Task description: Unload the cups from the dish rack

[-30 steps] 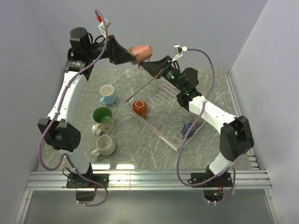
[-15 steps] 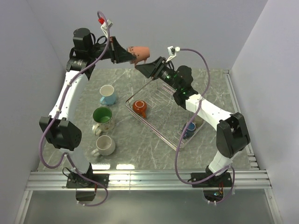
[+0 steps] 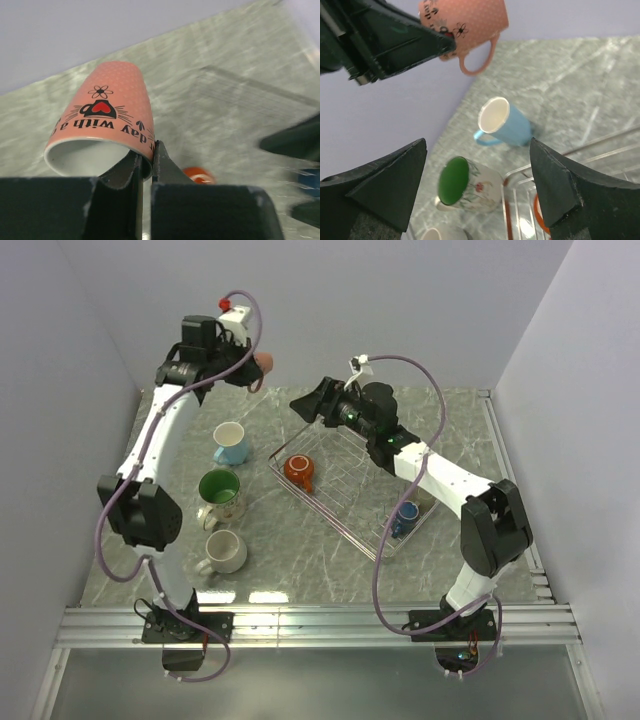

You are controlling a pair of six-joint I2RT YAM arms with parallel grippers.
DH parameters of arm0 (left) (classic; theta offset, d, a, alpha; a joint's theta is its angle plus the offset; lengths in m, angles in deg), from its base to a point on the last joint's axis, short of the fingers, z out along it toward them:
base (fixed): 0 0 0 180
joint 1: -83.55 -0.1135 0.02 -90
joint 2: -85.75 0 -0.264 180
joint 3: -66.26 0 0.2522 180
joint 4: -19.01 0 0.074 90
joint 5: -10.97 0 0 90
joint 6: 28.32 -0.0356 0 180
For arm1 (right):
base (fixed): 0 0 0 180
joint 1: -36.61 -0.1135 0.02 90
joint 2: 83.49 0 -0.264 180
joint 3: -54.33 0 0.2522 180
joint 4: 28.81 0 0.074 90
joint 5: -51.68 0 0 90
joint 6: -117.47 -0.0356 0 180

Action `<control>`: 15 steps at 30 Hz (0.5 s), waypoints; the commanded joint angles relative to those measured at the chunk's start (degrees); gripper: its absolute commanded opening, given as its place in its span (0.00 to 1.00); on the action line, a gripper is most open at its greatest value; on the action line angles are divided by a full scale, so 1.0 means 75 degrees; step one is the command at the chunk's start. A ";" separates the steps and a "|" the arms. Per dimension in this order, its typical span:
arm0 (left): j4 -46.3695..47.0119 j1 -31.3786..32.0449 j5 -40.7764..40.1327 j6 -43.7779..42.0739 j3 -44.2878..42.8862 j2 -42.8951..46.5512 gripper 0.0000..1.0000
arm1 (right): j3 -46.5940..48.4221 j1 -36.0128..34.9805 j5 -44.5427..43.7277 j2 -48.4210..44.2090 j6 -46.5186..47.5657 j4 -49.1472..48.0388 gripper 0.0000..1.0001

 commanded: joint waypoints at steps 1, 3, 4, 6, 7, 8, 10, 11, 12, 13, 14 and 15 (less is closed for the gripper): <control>-0.0627 0.0476 -0.1593 -0.1774 -0.0887 -0.0464 0.00 | 0.0266 -0.0020 -0.0194 -0.0009 0.0425 0.0279 0.90; -0.0969 0.0652 -0.2154 -0.2323 -0.1205 -0.1012 0.00 | 0.0231 -0.0009 -0.0218 -0.0079 0.0600 0.0384 0.90; -0.1133 0.0792 -0.2286 -0.2501 -0.1531 -0.1213 0.00 | 0.0219 -0.0009 -0.0218 -0.0114 0.0660 0.0431 0.90; -0.1509 0.0899 -0.2567 -0.2898 -0.1803 -0.1716 0.00 | 0.0196 -0.0009 -0.0253 -0.0219 0.0788 0.0548 0.90; -0.1567 0.0969 -0.2731 -0.3028 -0.1978 -0.1858 0.00 | 0.0149 -0.0009 -0.0265 -0.0266 0.0905 0.0595 0.90; -0.1649 0.0993 -0.2813 -0.3146 -0.2026 -0.2069 0.00 | 0.0125 -0.0009 -0.0311 -0.0348 0.0953 0.0619 0.90; -0.1708 0.1051 -0.2989 -0.3381 -0.2073 -0.2257 0.00 | -0.0003 -0.0009 -0.0347 -0.0454 0.1093 0.0678 0.90; -0.1743 0.1075 -0.3036 -0.3463 -0.2085 -0.2432 0.00 | -0.0050 -0.0009 -0.0370 -0.0535 0.1129 0.0689 0.90; -0.1860 0.1098 -0.3083 -0.3614 -0.2085 -0.2504 0.00 | -0.0097 -0.0009 -0.0382 -0.0583 0.1222 0.0701 0.90; -0.1907 0.1191 -0.3188 -0.3685 -0.2062 -0.2562 0.00 | -0.0179 -0.0009 -0.0382 -0.0664 0.1257 0.0713 0.90; -0.1966 0.1239 -0.3236 -0.3767 -0.2027 -0.2691 0.00 | -0.0214 -0.0009 -0.0394 -0.0677 0.1281 0.0713 0.90; -0.2048 0.1297 -0.3236 -0.3907 -0.1992 -0.2738 0.00 | -0.0238 -0.0009 -0.0382 -0.0712 0.1328 0.0736 0.90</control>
